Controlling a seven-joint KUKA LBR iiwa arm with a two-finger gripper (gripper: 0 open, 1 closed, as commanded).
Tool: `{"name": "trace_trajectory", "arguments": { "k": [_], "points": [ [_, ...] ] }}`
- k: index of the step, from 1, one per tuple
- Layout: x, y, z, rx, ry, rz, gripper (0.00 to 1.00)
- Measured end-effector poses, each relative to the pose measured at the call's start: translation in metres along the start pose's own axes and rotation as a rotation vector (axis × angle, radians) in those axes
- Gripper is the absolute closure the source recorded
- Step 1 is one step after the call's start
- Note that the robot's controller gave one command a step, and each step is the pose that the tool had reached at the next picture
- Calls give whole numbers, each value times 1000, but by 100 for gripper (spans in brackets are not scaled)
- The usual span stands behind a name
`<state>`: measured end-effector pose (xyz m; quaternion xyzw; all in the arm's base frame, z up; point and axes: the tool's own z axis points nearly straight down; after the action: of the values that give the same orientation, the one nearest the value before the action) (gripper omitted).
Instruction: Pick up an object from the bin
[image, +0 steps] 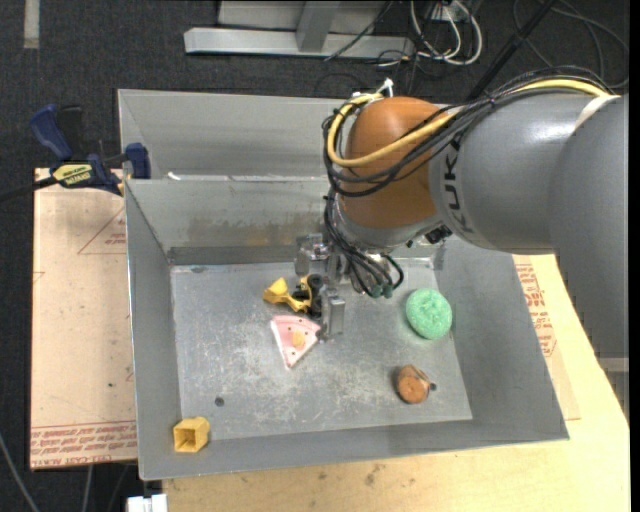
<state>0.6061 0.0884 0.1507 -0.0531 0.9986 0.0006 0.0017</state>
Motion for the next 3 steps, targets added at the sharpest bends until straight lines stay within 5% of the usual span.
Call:
{"name": "trace_trajectory", "arguments": {
  "k": [1, 2, 3],
  "points": [
    [-7, -7, 30, -1, -6, 64, 0],
    [-13, -12, 71, -5, -10, -87, 100],
    [-13, -12, 71, -5, -10, -87, 100]
  ]
}}
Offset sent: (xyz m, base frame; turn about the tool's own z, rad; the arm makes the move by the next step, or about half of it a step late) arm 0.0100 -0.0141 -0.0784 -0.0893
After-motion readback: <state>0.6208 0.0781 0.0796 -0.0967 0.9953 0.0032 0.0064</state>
